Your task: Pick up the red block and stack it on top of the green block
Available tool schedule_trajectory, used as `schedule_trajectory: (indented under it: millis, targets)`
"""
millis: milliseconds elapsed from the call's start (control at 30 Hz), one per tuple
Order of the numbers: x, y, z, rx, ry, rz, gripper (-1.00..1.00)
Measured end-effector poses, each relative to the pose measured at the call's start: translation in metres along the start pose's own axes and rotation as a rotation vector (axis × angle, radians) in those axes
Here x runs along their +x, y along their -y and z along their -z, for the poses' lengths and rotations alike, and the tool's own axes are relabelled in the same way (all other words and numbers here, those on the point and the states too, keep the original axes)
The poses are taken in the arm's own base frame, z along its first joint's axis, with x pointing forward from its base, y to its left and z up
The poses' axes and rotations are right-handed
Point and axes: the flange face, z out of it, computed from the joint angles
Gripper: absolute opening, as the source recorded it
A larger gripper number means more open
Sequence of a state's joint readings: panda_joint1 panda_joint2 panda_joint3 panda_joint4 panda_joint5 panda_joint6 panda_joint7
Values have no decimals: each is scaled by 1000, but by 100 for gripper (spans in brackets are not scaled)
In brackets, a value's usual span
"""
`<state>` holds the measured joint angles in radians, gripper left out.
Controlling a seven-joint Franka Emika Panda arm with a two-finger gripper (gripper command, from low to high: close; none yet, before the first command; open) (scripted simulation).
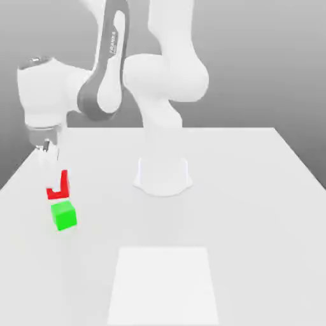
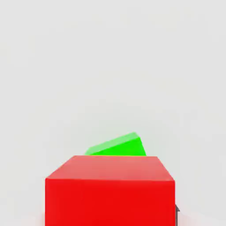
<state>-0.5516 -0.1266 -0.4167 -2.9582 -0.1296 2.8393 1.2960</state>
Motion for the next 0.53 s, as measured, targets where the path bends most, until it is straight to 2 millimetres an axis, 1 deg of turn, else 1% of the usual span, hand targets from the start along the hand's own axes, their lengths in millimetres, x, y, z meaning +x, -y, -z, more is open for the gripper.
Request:
schedule_trajectory:
  millis: [67,100,267,300,333,533]
  targets:
    - [0,-1,-15,-1,-4,-1,-100]
    - [-1,-2,-23,-2,-7,2,100]
    - [-2,-2,-23,-2,-7,7,100]
    - [0,-3,-26,-3,-9,2,100]
    - [0,-3,-24,-3,-8,3,100]
    - [0,0,16,-2,0,0,100]
